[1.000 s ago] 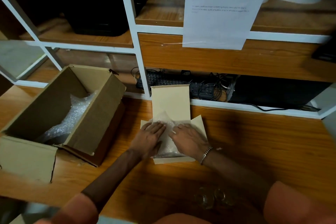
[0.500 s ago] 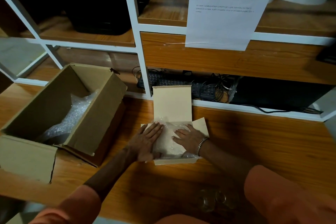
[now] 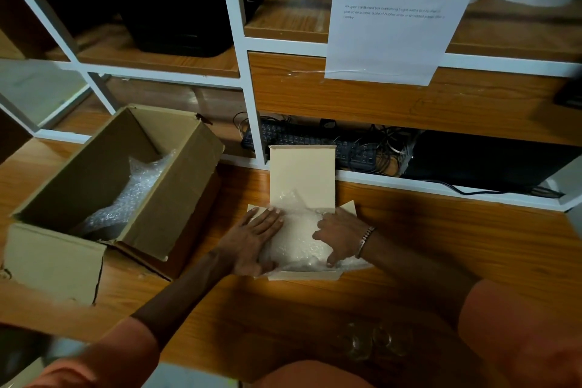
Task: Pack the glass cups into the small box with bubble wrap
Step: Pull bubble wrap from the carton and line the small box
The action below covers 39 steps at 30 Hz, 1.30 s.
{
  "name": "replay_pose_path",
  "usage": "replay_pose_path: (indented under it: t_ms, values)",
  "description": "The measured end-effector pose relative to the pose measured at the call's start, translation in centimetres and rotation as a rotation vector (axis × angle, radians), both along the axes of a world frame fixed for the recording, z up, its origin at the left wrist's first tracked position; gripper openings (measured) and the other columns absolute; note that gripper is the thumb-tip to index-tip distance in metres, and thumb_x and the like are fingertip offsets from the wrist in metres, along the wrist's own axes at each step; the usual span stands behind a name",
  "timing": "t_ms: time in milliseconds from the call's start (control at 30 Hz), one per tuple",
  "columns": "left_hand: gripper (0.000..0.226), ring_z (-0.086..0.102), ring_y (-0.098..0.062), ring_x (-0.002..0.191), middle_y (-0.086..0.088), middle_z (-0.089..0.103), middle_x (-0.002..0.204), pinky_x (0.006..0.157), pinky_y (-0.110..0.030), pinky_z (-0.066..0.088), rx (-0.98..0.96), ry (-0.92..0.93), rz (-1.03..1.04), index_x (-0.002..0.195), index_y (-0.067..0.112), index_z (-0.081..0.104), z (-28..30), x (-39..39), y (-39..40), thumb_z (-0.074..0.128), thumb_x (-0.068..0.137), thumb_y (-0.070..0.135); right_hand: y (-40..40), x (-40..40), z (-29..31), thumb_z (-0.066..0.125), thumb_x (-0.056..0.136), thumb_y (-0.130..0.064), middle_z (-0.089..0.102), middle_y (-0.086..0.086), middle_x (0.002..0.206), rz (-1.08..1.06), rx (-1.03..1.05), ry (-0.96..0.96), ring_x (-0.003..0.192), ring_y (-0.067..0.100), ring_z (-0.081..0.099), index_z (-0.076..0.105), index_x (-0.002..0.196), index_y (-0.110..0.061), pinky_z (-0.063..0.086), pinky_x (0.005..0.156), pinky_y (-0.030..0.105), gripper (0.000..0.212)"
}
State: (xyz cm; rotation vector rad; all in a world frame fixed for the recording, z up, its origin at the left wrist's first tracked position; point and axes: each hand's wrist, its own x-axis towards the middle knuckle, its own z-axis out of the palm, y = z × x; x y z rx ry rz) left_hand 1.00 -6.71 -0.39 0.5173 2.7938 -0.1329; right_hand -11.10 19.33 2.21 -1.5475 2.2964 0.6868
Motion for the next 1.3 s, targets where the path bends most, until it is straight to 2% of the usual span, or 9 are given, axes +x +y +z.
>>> replay_pose_path:
  t_ms: [67, 233, 500, 633, 767, 833, 967, 1167, 1300]
  values:
    - [0.114, -0.027, -0.023, 0.161, -0.007, -0.023, 0.176, 0.131, -0.051, -0.01, -0.021, -0.021, 0.005, 0.169, 0.018, -0.014, -0.6, 0.5, -0.3, 0.009, 0.087, 0.094, 0.7, 0.2, -1.2, 0.059, 0.092, -0.072, 0.063, 0.009, 0.137, -0.034, -0.007, -0.006, 0.132, 0.029, 0.054, 0.056, 0.143, -0.021, 0.033, 0.112, 0.051, 0.072]
    - [0.112, -0.029, -0.021, 0.16, -0.006, -0.029, 0.174, 0.131, -0.049, -0.012, -0.021, -0.012, -0.006, 0.169, 0.017, -0.013, -1.2, 1.3, 0.0, 0.026, 0.092, 0.087, 1.1, 2.5, -3.0, 0.059, 0.094, -0.064, 0.053, 0.013, 0.153, -0.087, 0.005, -0.064, 0.141, 0.03, 0.052, 0.033, 0.159, -0.015, 0.012, 0.122, 0.063, 0.086]
    - [0.092, -0.034, -0.018, 0.158, -0.003, -0.03, 0.173, 0.131, -0.048, -0.015, 0.036, -0.044, 0.068, 0.167, 0.019, -0.021, -1.4, 2.5, 1.1, 0.017, 0.105, 0.075, 0.3, 4.1, -3.6, 0.032, 0.105, -0.068, 0.013, 0.014, 0.177, -0.038, 0.198, 0.076, 0.163, 0.033, 0.018, 0.002, 0.17, -0.029, -0.005, 0.124, 0.069, 0.082]
    - [0.085, -0.028, -0.02, 0.161, -0.005, -0.023, 0.175, 0.132, -0.052, -0.009, 0.046, 0.005, 0.098, 0.168, 0.015, -0.014, -1.6, 3.1, 1.5, 0.011, 0.108, 0.069, 0.1, 3.9, -3.2, 0.033, 0.103, -0.07, 0.021, 0.014, 0.175, -0.055, 0.19, 0.063, 0.161, 0.035, 0.023, 0.008, 0.17, -0.029, 0.003, 0.124, 0.069, 0.082]
    - [0.09, -0.021, -0.018, 0.162, -0.004, -0.013, 0.177, 0.13, -0.047, -0.014, 0.113, 0.079, 0.1, 0.17, 0.014, -0.005, -0.9, 3.7, 1.7, 0.02, 0.107, 0.074, -0.1, 3.5, -0.8, 0.056, 0.103, -0.05, 0.069, 0.009, 0.135, -0.121, -0.013, -0.088, 0.132, 0.031, 0.06, 0.064, 0.137, -0.022, 0.037, 0.111, 0.051, 0.045]
    - [0.089, -0.018, -0.016, 0.163, -0.002, -0.011, 0.177, 0.13, -0.043, -0.014, 0.158, 0.135, 0.125, 0.17, 0.015, -0.002, -0.4, 4.3, 1.6, 0.023, 0.107, 0.073, -0.5, 3.4, 0.6, 0.06, 0.101, -0.046, 0.074, 0.008, 0.127, -0.164, -0.175, -0.151, 0.122, 0.03, 0.066, 0.072, 0.129, -0.021, 0.051, 0.101, 0.045, 0.038]
    - [0.083, -0.018, -0.013, 0.163, 0.0, -0.011, 0.178, 0.131, -0.042, -0.011, 0.217, 0.156, 0.224, 0.17, 0.021, -0.002, -0.2, 5.6, 1.3, 0.026, 0.108, 0.068, -2.4, 4.4, 1.8, 0.059, 0.101, -0.041, 0.073, 0.004, 0.121, -0.153, -0.418, -0.149, 0.111, 0.028, 0.071, 0.067, 0.132, -0.022, 0.06, 0.087, 0.044, 0.037]
    - [0.096, -0.021, -0.018, 0.163, -0.001, -0.017, 0.177, 0.132, -0.048, -0.007, 0.189, 0.078, 0.289, 0.171, 0.022, -0.002, 0.0, 7.0, 1.5, 0.034, 0.099, 0.076, -4.6, 3.7, 0.1, 0.079, 0.089, -0.025, 0.054, 0.009, 0.149, -0.139, -0.422, -0.167, 0.133, 0.029, 0.055, 0.038, 0.16, -0.02, 0.052, 0.104, 0.044, 0.083]
    - [0.098, -0.024, -0.017, 0.162, -0.001, -0.019, 0.176, 0.133, -0.05, -0.006, 0.226, 0.052, 0.323, 0.171, 0.026, -0.001, 0.7, 7.2, 1.3, 0.037, 0.097, 0.079, -4.5, 3.2, 0.0, 0.079, 0.09, -0.023, 0.053, 0.007, 0.145, -0.12, -0.457, -0.228, 0.129, 0.026, 0.052, 0.044, 0.158, -0.023, 0.05, 0.1, 0.039, 0.077]
